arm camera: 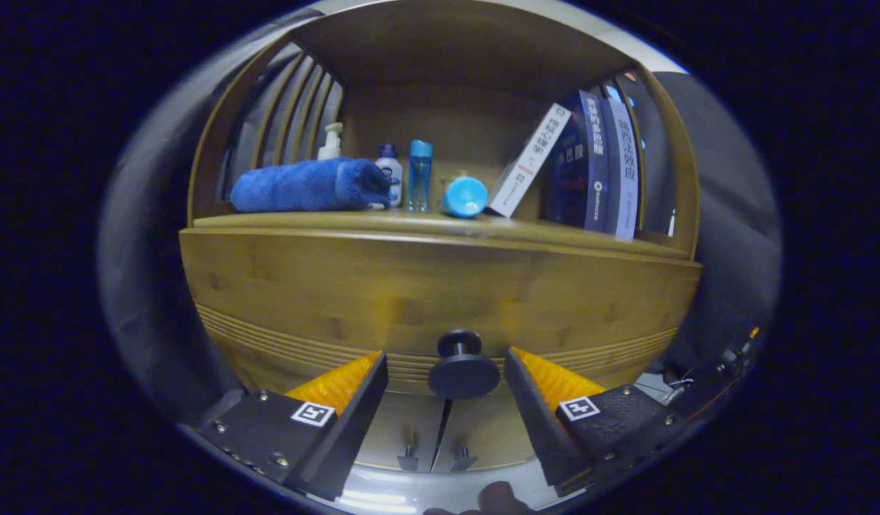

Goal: Pull open the drawer, take out the items inside it, and place them on the countertop above the cabinet.

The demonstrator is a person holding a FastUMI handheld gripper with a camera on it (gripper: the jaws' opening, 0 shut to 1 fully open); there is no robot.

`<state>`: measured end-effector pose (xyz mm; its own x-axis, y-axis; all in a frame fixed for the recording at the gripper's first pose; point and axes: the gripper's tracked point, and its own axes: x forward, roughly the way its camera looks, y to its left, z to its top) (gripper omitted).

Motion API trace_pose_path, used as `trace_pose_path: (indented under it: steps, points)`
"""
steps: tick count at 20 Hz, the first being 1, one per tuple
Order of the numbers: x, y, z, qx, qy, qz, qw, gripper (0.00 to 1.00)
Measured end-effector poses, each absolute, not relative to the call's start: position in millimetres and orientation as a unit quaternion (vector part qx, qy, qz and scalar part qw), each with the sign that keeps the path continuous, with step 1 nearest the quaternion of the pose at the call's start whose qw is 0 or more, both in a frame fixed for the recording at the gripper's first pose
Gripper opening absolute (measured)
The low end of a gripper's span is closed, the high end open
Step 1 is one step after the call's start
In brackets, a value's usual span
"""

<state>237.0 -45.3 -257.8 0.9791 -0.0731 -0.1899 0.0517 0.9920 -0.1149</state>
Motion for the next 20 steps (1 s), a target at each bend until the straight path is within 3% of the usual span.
trace_pose_path:
  steps: [10, 20]
  points:
    - [119.6, -19.0, -143.5, -0.115, -0.008, -0.019, 0.993, 0.99]
    - [23.2, -46.9, -53.3, -0.06, -0.018, -0.006, 0.998, 0.96]
